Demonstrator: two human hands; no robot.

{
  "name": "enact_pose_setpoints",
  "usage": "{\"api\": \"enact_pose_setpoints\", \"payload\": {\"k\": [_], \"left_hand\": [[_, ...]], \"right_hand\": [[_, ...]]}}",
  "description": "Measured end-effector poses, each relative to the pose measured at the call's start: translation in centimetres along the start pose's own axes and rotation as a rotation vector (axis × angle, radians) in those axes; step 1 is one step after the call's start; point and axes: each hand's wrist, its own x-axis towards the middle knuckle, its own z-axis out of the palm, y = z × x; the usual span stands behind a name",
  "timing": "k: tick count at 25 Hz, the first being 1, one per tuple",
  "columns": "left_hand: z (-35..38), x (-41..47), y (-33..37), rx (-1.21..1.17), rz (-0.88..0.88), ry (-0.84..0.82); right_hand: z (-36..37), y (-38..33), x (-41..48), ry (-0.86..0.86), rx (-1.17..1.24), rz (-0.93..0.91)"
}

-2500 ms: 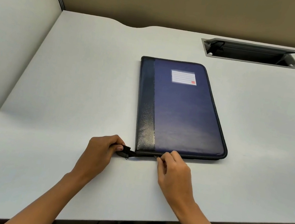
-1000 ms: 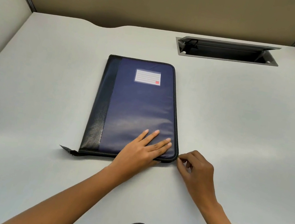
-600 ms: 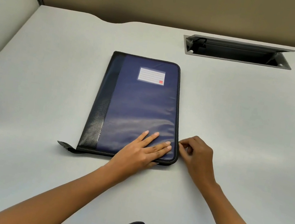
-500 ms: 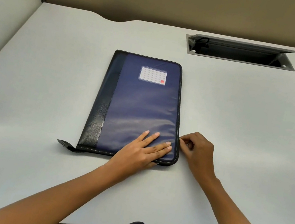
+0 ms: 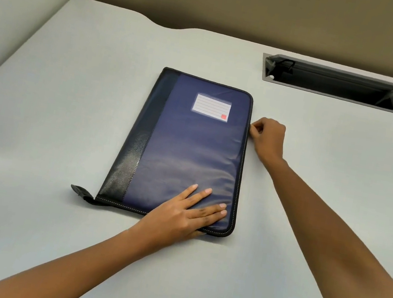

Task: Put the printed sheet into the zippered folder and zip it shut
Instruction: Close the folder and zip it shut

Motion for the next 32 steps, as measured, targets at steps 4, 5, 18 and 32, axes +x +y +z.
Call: {"api": "enact_pose_setpoints", "payload": {"k": [4,5,18,32], "left_hand": [[0.4,-0.1,0.0,-0.009,-0.002,-0.013],[0.5,-0.2,0.0,-0.010,-0.001,-0.016],[-1.3,2.7,-6.2,-0.283,-0.488,0.129],[2.7,5.0,-16.8,-0.011,-1.067,-0.069]], "right_hand": [[0.3,-0.5,4.9,-0.030,-0.076,0.015],[0.3,-0.6,5.9,-0.038,-0.105,0.012],[-0.4,0.3,9.6,-0.241,0.414,0.261],[1.2,1.6,12.4,-0.234,0.277,0.055]]}}
